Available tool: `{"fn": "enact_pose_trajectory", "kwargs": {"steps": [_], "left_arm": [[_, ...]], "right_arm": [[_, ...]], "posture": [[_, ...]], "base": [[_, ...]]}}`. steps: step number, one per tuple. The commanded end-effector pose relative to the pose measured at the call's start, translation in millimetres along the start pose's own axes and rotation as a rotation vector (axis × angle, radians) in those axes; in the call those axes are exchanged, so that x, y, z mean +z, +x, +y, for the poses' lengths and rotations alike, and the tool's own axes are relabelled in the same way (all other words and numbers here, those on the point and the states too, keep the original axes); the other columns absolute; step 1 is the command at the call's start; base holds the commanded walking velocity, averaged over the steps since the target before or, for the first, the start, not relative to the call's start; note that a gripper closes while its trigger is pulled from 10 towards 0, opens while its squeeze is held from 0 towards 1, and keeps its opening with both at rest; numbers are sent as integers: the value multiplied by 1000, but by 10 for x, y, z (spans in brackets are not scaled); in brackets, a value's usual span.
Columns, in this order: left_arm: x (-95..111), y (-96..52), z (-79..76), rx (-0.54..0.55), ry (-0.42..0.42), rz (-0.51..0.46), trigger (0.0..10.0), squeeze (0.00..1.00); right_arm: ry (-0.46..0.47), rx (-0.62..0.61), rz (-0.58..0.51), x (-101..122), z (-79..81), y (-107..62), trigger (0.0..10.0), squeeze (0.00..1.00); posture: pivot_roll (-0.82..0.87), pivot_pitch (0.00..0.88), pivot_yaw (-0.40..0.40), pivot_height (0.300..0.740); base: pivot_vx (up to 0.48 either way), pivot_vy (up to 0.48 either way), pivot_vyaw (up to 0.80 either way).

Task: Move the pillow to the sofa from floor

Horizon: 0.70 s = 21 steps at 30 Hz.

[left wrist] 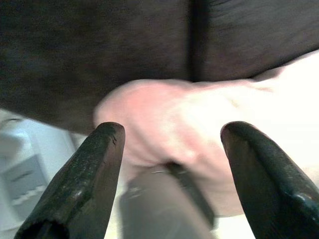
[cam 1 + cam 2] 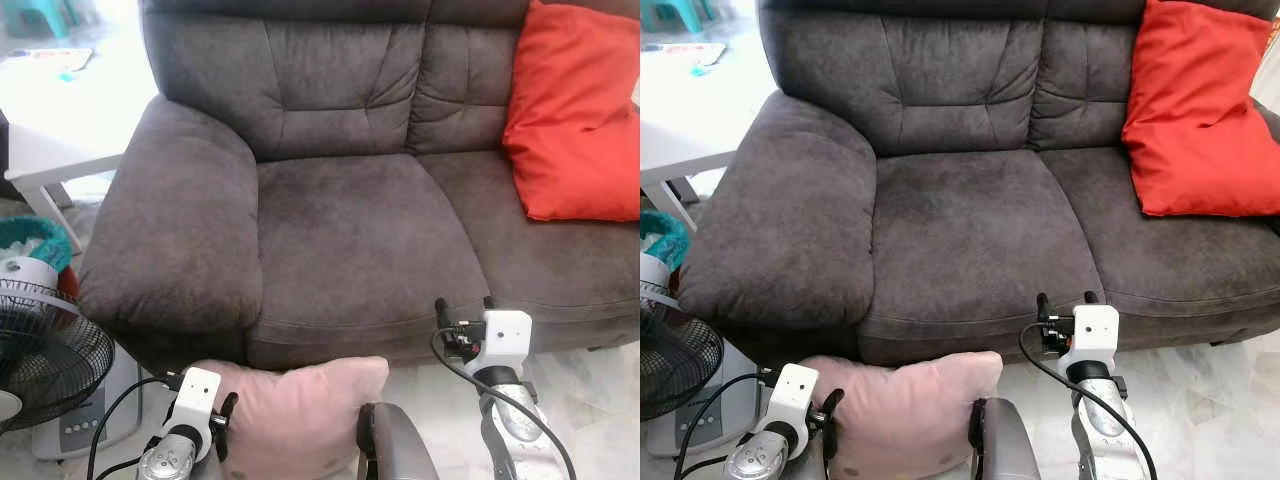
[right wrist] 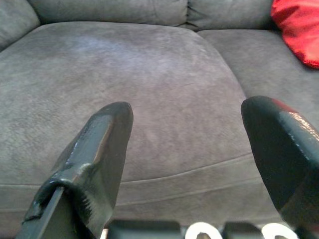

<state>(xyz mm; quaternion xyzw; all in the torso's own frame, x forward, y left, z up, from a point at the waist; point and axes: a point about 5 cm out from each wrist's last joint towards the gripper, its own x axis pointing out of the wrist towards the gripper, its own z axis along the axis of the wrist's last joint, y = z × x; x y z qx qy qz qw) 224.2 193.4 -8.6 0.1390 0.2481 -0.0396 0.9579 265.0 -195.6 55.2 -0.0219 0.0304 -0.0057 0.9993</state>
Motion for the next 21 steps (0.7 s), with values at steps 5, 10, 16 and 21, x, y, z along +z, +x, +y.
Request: {"fn": "enact_pose_trajectory", "kwargs": {"steps": [5, 10, 16, 21], "left_arm": [[-304, -27, 84, 67, -93, 91, 10000, 0], [-347, 70, 189, 81, -167, 113, 10000, 0], [-281, 189, 179, 63, -164, 121, 10000, 1000], [-189, 259, 184, 46, -190, 89, 10000, 1000]], "right_arm": [[5, 1, 4, -3, 4, 11, 10000, 0], [3, 1, -3, 19, -12, 21, 10000, 0], [0, 5, -15, 54, -27, 24, 10000, 0], [-4, 8, -26, 90, -56, 24, 10000, 0]], "posture": [[100, 79, -96, 538], [92, 82, -98, 538], [80, 87, -108, 538], [70, 96, -120, 538]], "base": [[0, 0, 0], [0, 0, 0], [0, 0, 0], [0, 0, 0]]}}
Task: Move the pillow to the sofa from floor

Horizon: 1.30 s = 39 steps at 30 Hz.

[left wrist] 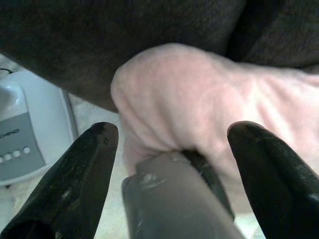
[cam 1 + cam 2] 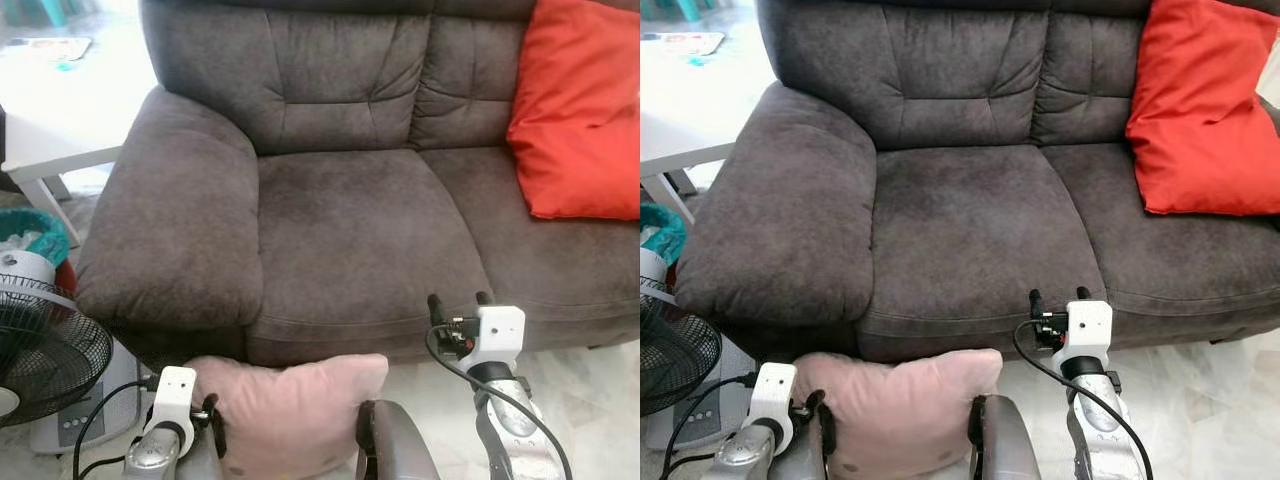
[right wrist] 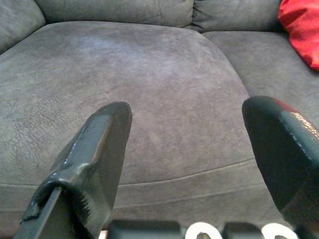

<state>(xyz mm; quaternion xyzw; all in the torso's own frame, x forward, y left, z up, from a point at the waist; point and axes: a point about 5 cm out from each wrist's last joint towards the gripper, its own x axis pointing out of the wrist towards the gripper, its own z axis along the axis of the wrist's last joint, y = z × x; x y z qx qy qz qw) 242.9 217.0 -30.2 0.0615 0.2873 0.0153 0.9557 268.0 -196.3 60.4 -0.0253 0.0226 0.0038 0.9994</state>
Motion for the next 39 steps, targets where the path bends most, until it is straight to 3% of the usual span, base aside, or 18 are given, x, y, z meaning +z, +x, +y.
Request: {"fn": "enact_pose_trajectory", "kwargs": {"steps": [1, 8, 14, 21, 26, 27, 34, 39], "left_arm": [[31, 17, -12, -16, -5, -18, 10000, 1000], [214, 78, 28, 7, 1, -84, 10000, 1000], [307, 132, 32, 31, -72, -86, 10000, 1000], [248, 125, 98, 99, -166, -55, 10000, 1000], [170, 101, 145, 124, -159, -25, 10000, 976], [132, 87, 166, 138, -168, -16, 10000, 0], [119, 73, 194, 156, -156, -21, 10000, 0], [221, 81, 192, 143, -130, -95, 10000, 0]], "right_arm": [[0, -8, -13, 47, -55, -3, 10000, 0], [-12, 10, -53, 185, -102, 3, 10000, 0], [-26, 49, -111, 423, -129, 42, 10000, 0], [-32, 90, -137, 594, -111, 75, 10000, 0], [-40, 107, -142, 655, -120, 57, 10000, 0], [-45, 110, -140, 680, -151, 27, 10000, 0], [-61, 129, -154, 786, -183, -17, 10000, 0], [-16, 154, -202, 958, -128, 9, 10000, 0]], "posture": [[64, 101, -126, 538], [26, 116, -148, 538], [-1, 142, -185, 538], [-18, 172, -218, 538], [-31, 189, -231, 538], [-47, 202, -242, 538], [-59, 228, -265, 538], [-63, 247, -280, 538]], "base": [[0, 0, 0], [0, 0, 0], [0, 0, 0], [0, 0, 0], [0, 0, 0], [0, 0, 0], [0, 0, 0], [0, 0, 0]]}}
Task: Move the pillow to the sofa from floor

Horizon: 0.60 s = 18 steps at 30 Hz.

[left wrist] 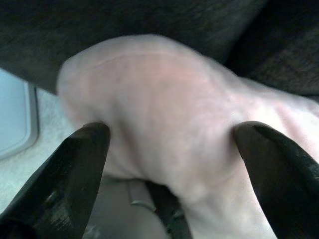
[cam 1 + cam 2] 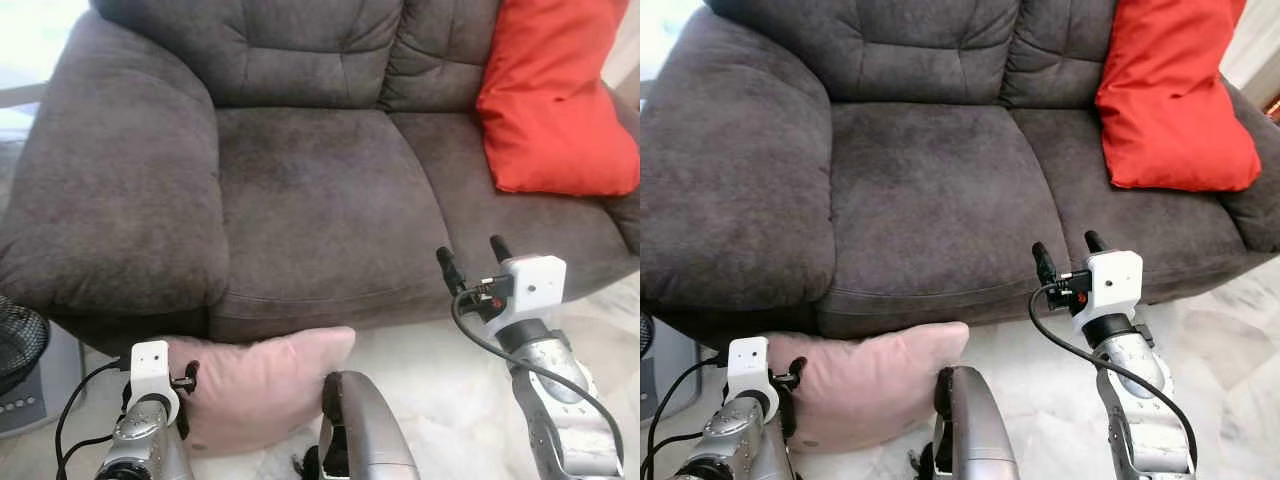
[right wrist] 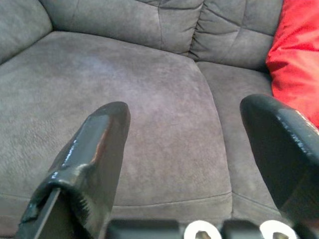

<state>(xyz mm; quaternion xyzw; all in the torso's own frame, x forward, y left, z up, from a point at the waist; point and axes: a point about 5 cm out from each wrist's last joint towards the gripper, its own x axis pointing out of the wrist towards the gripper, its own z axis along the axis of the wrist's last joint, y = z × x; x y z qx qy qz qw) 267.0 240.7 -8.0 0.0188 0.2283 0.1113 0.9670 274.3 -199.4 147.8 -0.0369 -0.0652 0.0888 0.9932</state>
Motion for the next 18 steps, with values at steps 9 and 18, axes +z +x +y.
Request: {"fn": "enact_pose_trajectory", "kwargs": {"steps": [9, 18], "left_arm": [[-8, -28, 10, 19, 56, -38, 10000, 0], [12, -36, 118, 82, 46, -59, 10000, 0]], "right_arm": [[43, 48, -68, 303, 52, 20, 10000, 0], [44, 62, -47, 336, 56, -49, 10000, 0]], "posture": [[-68, 287, -305, 538], [-88, 305, -314, 538]], "base": [[0, 0, 0], [0, 0, 0]]}}
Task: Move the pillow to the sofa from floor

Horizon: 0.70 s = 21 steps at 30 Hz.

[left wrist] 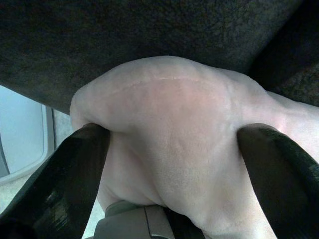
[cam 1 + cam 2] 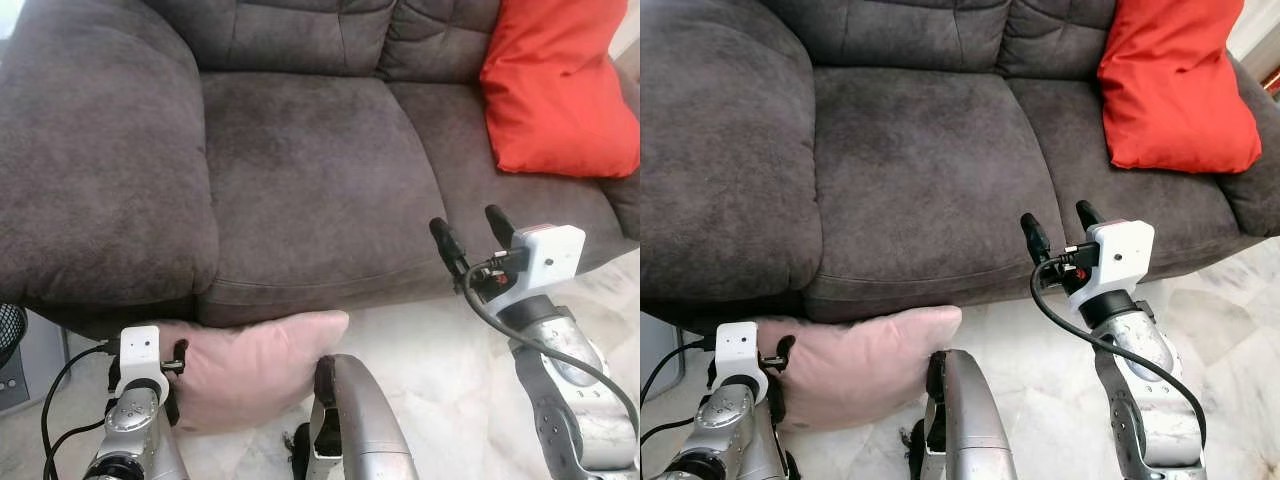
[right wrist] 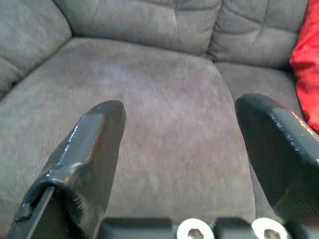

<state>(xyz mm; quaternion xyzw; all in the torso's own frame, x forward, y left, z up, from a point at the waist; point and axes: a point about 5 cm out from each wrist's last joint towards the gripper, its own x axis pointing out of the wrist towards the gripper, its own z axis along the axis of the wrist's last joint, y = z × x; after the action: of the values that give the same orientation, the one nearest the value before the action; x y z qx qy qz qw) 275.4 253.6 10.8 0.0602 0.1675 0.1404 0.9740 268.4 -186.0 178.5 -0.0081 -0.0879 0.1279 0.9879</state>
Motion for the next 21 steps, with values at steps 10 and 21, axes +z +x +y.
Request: {"fn": "enact_pose_trajectory", "kwargs": {"steps": [10, 21], "left_arm": [[-118, -22, -27, -32, -71, 77, 10000, 0], [-111, -2, 45, -11, -35, 94, 0, 0]], "right_arm": [[-32, -5, 33, 58, -83, -101, 10000, 0], [-41, 2, 43, 88, -94, -115, 10000, 0]], "posture": [[-109, 304, -327, 538], [-122, 302, -334, 538]], "base": [[0, 0, 0], [0, 0, 0]]}}
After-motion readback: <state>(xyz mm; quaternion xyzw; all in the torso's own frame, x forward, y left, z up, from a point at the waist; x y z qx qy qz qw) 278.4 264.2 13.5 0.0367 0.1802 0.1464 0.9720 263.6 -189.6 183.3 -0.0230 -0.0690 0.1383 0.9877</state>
